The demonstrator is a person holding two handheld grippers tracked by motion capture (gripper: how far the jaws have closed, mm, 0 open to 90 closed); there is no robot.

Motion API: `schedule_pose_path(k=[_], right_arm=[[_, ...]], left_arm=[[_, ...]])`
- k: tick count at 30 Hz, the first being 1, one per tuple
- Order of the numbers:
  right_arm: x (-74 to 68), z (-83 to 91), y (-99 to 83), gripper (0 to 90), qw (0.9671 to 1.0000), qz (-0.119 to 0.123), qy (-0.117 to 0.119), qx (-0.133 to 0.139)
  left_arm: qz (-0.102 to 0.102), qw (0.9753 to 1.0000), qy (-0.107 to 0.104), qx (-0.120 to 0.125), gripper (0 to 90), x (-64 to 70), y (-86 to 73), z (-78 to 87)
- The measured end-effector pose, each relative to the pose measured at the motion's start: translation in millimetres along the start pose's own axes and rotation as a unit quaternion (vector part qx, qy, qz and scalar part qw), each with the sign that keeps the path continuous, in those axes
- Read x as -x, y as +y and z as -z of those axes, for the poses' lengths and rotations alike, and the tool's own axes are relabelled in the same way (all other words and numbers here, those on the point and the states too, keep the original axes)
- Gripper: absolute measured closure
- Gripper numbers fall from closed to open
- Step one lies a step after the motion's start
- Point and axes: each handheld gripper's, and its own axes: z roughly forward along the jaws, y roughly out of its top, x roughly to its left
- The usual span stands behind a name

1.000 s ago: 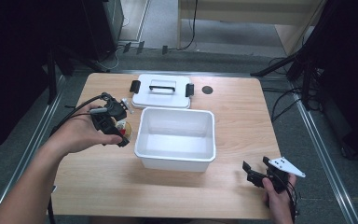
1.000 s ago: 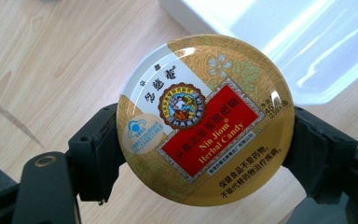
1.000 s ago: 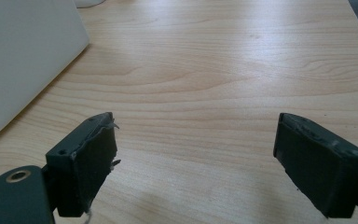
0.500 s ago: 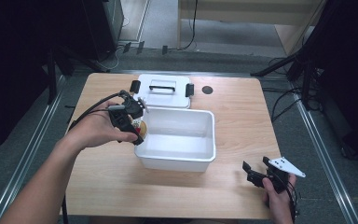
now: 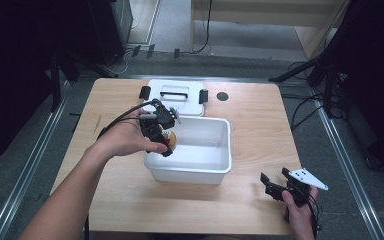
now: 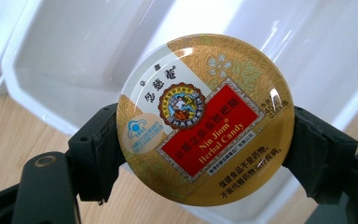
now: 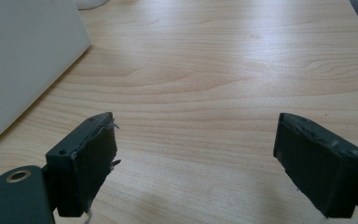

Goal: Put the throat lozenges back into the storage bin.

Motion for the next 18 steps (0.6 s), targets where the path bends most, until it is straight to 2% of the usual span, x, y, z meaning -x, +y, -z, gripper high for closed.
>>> schedule_pose_path(k=[6, 13, 18], right_arm=[[0.2, 0.1, 0.0, 13.6, 1.0, -0.002, 0.002, 0.0], [0.2, 0.0, 0.0, 13.6, 1.0, -0.001, 0.001, -0.001], [0.1, 0.0, 0.0, 13.6, 1.0, -0.001, 0.001, -0.001]], left_arm=[[-0.027, 0.9996, -0.007, 0.001, 21.1, -1.4, 0.3, -13.7], [-0.027, 0.9994, -0.017, -0.015, 21.0, -8.5, -4.3, -33.6], [-0.024, 0.9994, -0.019, -0.017, 21.0, -9.3, -7.1, -41.0]])
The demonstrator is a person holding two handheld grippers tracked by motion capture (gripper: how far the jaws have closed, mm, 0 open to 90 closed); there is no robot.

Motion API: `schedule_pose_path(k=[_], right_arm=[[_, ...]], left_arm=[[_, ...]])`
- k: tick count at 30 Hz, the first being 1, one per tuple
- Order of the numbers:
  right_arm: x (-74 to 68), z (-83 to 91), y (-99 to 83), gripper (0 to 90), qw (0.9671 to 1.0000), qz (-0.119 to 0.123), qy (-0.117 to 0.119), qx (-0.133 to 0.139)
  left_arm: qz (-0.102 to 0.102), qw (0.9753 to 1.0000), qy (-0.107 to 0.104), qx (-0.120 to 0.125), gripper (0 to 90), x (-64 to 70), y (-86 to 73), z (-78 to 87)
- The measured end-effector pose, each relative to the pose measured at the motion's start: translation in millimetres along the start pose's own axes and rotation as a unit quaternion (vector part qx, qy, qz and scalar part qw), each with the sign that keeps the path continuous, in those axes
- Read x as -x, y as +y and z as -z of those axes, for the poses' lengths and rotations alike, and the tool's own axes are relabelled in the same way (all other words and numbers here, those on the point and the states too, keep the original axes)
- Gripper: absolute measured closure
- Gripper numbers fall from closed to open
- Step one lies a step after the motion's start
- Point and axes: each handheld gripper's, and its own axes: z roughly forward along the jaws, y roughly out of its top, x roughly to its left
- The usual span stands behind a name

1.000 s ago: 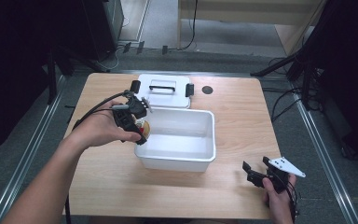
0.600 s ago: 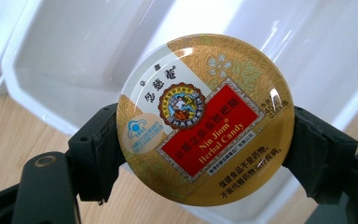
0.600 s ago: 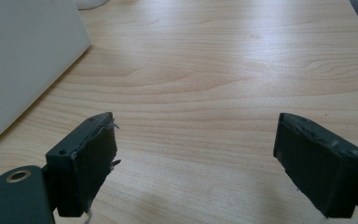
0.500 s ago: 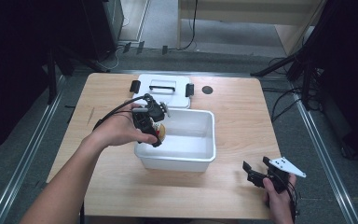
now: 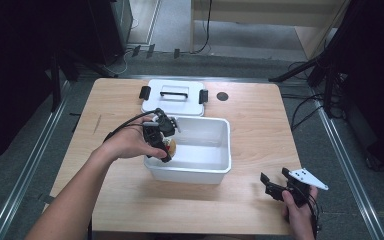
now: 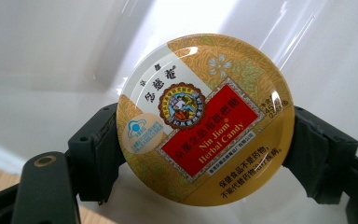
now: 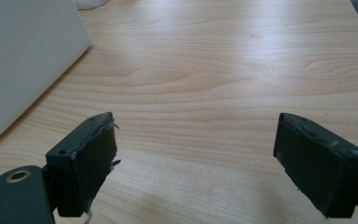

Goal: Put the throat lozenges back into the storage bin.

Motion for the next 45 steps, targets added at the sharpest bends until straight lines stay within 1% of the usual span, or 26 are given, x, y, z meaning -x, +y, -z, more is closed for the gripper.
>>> schedule_pose_path(k=[2, 5, 8, 13, 22, 27, 36, 45], right_arm=[[0.0, 0.0, 0.0, 13.6, 1.0, 0.0, 0.0, 0.0], [-0.1, 0.0, 0.0, 13.6, 1.0, 0.0, 0.0, 0.0], [0.0, 0.0, 0.0, 13.6, 1.0, 0.0, 0.0, 0.0], [0.0, 0.1, 0.0, 13.6, 1.0, -0.001, 0.001, 0.0], [0.1, 0.1, 0.0, 13.6, 1.0, 0.0, 0.001, 0.001], [0.1, 0.1, 0.0, 13.6, 1.0, 0.0, 0.0, 0.0], [0.0, 0.1, -0.1, 13.6, 1.0, 0.0, 0.0, 0.0], [0.0, 0.1, 0.0, 13.6, 1.0, 0.0, 0.0, 0.0]], left_arm=[[-0.003, 1.0, 0.0, -0.004, 21.0, 0.9, 0.1, -1.6], [-0.012, 0.9998, 0.008, -0.01, 20.9, 2.6, 0.5, -5.1], [-0.014, 0.9998, 0.011, -0.009, 20.9, 3.6, 0.3, -7.5], [-0.019, 0.9997, 0.008, -0.013, 20.9, 5.2, 0.9, -10.3], [-0.019, 0.9997, 0.008, -0.012, 20.8, 6.3, 0.7, -11.9], [-0.021, 0.9996, 0.005, -0.017, 20.8, 7.1, 0.4, -11.8], [-0.018, 0.9997, 0.004, -0.016, 20.7, 7.9, 0.1, -11.8], [-0.019, 0.9997, 0.004, -0.015, 20.5, 8.0, -0.2, -11.9]])
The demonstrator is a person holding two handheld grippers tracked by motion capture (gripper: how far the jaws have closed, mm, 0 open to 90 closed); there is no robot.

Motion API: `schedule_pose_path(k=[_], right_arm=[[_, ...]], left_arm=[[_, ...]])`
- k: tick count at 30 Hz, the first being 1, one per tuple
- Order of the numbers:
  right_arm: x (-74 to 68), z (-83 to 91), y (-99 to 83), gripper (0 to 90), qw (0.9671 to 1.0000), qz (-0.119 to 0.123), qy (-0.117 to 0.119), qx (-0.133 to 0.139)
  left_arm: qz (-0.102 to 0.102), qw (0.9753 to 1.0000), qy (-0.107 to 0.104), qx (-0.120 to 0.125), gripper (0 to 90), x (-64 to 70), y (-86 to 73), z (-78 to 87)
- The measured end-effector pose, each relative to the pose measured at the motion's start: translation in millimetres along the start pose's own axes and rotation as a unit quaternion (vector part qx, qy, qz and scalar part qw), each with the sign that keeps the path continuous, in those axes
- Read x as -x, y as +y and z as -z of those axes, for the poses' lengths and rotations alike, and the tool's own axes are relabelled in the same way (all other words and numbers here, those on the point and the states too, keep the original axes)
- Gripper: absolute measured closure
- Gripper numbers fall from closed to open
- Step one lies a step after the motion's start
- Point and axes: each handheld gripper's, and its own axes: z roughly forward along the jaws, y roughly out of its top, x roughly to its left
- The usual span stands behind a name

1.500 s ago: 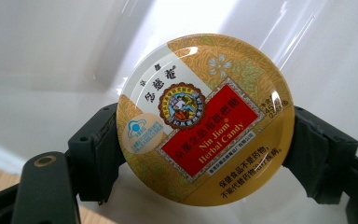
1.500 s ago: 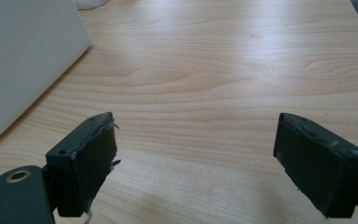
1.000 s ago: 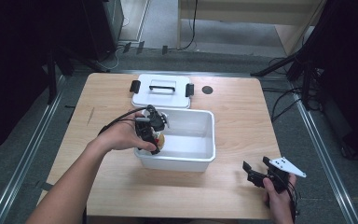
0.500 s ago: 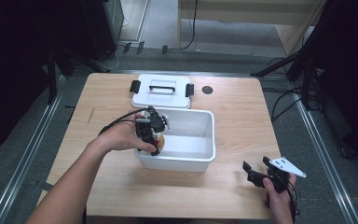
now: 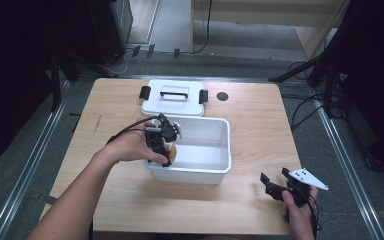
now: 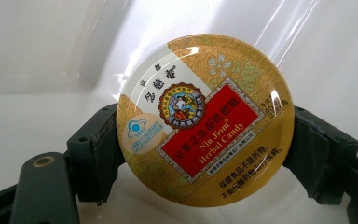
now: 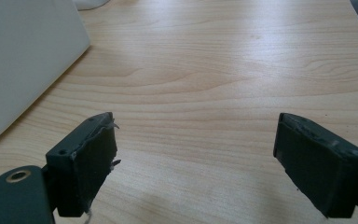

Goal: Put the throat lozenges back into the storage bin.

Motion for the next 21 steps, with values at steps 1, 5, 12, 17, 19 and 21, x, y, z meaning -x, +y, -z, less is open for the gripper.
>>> schedule_pose_path(k=[1, 5, 12, 17, 19, 21], right_arm=[[0.0, 0.0, 0.0, 13.6, 1.0, 0.0, 0.0, 0.0], [0.0, 0.0, 0.0, 13.6, 1.0, 0.0, 0.0, 0.0], [0.0, 0.0, 0.0, 13.7, 1.0, 0.0, 0.001, 0.0], [-0.1, -0.1, 0.0, 13.7, 1.0, 0.0, 0.0, 0.0], [-0.1, -0.1, 0.0, 13.6, 1.0, 0.0, 0.001, 0.0], [-0.1, -0.1, 0.1, 13.7, 1.0, 0.0, 0.001, 0.0]], left_arm=[[0.0, 1.0, 0.0, 0.0, 20.5, 0.2, 0.0, 0.0], [0.0, 1.0, 0.0, -0.001, 20.1, 0.9, 0.2, 0.0], [-0.002, 1.0, 0.001, -0.002, 13.9, 1.8, -0.2, 0.7], [0.003, 1.0, 0.002, 0.002, 13.9, 0.7, -2.0, 3.7], [0.006, 0.9999, -0.003, 0.009, 14.3, 0.2, -3.0, 5.8], [0.01, 0.9998, -0.004, 0.015, 14.7, -0.4, -4.1, 10.3]])
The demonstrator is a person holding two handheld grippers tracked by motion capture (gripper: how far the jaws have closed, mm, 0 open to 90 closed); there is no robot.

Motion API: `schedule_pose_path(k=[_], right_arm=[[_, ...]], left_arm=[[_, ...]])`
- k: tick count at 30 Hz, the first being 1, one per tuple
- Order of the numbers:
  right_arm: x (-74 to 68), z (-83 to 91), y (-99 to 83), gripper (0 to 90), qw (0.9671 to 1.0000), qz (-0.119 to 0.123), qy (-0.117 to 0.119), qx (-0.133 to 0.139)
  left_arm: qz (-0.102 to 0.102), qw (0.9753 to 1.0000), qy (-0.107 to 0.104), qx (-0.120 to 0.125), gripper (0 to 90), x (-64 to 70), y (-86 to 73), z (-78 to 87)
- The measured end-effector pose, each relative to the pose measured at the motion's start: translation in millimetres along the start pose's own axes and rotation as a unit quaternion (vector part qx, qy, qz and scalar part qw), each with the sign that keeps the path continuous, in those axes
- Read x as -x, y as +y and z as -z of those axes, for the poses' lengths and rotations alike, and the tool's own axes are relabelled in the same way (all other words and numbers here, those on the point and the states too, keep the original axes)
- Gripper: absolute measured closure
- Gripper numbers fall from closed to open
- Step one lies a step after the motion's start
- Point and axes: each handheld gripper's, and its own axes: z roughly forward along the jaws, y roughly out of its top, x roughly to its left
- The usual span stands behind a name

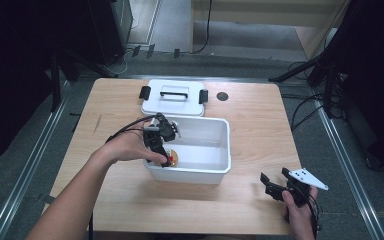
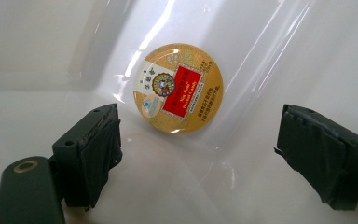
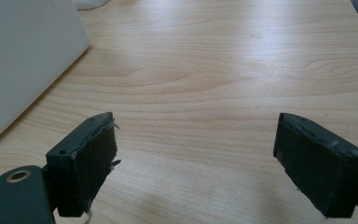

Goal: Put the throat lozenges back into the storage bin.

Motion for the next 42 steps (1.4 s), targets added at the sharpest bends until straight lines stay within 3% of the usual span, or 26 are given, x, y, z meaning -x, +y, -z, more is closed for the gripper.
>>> schedule_pose_path(k=[3, 6, 11, 15, 23, 32, 42], right_arm=[[0.0, 0.0, 0.0, 13.7, 1.0, 0.0, 0.0, 0.0], [0.1, 0.0, 0.0, 13.7, 1.0, 0.0, 0.0, 0.0], [0.1, 0.0, 0.0, 13.7, 1.0, 0.0, 0.0, 0.0], [0.0, -0.1, 0.0, 13.7, 1.0, 0.0, 0.0, 0.0], [-0.3, -0.1, 0.0, 13.7, 1.0, 0.001, -0.001, 0.0], [-0.6, -0.2, 0.0, 13.7, 1.0, 0.002, -0.002, -0.001], [-0.8, -0.1, 0.0, 13.7, 1.0, -0.001, -0.003, -0.002]], left_arm=[[0.007, 0.9999, -0.005, 0.012, 15.6, -0.8, -2.3, 6.2], [0.013, 0.9991, -0.017, 0.038, 28.1, -1.4, -7.4, 17.1], [0.022, 0.9976, -0.019, 0.063, 36.2, -1.2, -18.4, 34.0], [0.034, 0.9968, -0.016, 0.07, 44.4, -4.0, -31.7, 47.5], [0.058, 0.9951, 0.002, 0.08, 48.2, -7.9, -66.5, 67.7], [0.086, 0.9932, 0.01, 0.078, 49.4, -11.6, -104.8, 68.1], [0.124, 0.99, 0.005, 0.066, 48.9, -16.7, -143.7, 48.9]])
